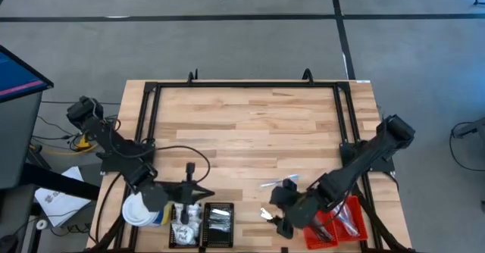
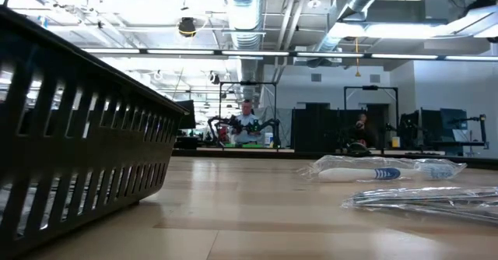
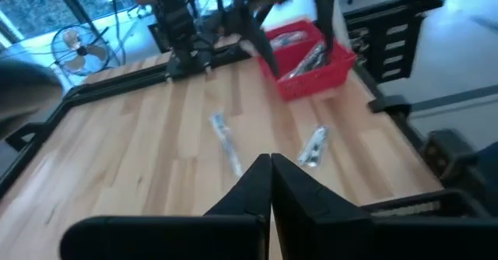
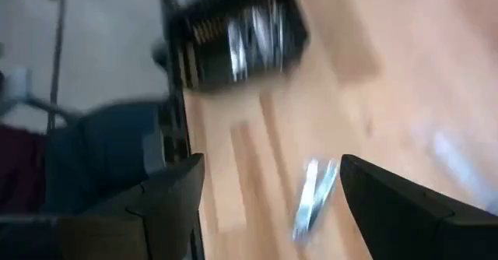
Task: Pick & Place Travel size toiletries
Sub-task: Put the nail cutter into the right black bin
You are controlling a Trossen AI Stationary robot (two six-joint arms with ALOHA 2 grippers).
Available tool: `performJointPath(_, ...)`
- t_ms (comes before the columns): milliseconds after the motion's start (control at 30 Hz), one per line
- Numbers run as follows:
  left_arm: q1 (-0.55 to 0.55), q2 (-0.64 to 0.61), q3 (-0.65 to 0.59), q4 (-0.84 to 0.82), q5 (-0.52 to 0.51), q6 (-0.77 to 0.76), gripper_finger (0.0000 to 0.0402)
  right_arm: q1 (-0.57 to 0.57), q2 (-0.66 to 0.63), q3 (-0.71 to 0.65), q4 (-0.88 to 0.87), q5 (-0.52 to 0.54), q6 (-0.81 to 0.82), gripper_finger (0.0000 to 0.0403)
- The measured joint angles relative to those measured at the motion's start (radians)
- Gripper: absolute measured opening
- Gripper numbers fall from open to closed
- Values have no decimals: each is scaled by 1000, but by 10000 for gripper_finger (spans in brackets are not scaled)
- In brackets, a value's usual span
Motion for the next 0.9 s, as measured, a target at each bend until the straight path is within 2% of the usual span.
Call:
performJointPath(100,-15,5,-1,28,1,3,0,-2,69,-1,2,-84,79,294)
performJointPath(333,-17,6,-1,45,1,15,0,-20,216,4,-6,-208,193,294)
performJointPath(433,-17,6,-1,46,1,16,0,-35,263,6,-12,-220,207,294)
performJointPath(633,-17,6,-1,51,1,16,0,-60,303,6,-133,-239,256,294)
performJointPath(900,-16,6,-1,55,1,25,0,-43,306,11,-121,-245,254,294)
